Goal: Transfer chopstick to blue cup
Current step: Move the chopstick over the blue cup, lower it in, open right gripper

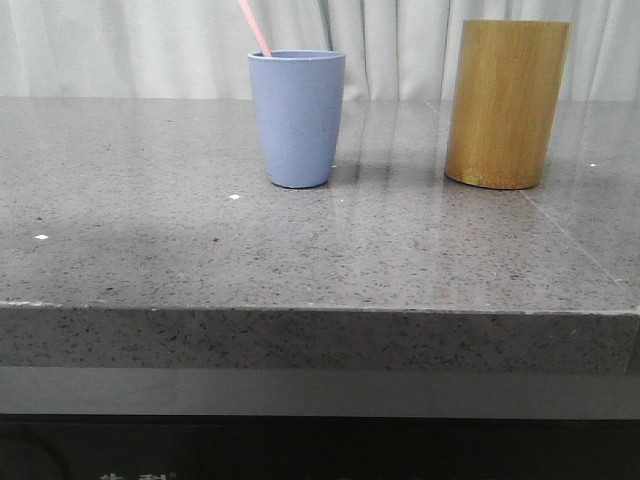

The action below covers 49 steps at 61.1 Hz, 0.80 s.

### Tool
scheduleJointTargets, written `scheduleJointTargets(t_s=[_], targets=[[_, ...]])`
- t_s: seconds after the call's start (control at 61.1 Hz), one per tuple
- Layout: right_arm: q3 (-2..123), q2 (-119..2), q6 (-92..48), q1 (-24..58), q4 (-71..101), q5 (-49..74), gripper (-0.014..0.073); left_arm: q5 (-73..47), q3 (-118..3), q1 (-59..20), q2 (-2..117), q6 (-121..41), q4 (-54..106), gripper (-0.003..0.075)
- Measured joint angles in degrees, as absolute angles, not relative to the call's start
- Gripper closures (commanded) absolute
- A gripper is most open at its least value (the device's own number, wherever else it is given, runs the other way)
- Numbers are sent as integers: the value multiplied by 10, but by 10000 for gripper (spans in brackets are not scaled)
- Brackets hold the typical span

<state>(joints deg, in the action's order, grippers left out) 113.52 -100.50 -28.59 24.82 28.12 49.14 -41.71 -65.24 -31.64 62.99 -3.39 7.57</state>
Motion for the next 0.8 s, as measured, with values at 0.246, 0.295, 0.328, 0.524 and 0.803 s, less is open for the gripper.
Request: scheduleJointTargets(t_s=[0.246, 0.295, 0.328, 0.524, 0.803], targets=[[1115, -892, -154, 195, 195, 603, 244, -421, -652, -316, 630, -34, 64, 364], [1097, -865, -135, 191, 165, 615, 244, -421, -652, -316, 630, -34, 63, 364], [1080, -846, -123, 191, 146, 620, 244, -421, -652, -316, 630, -34, 63, 364], [952, -728, -75, 191, 78, 616, 244, -421, -652, -316, 630, -34, 62, 364], [753, -567, -45, 187, 59, 547, 244, -421, -652, -316, 630, -34, 62, 364]])
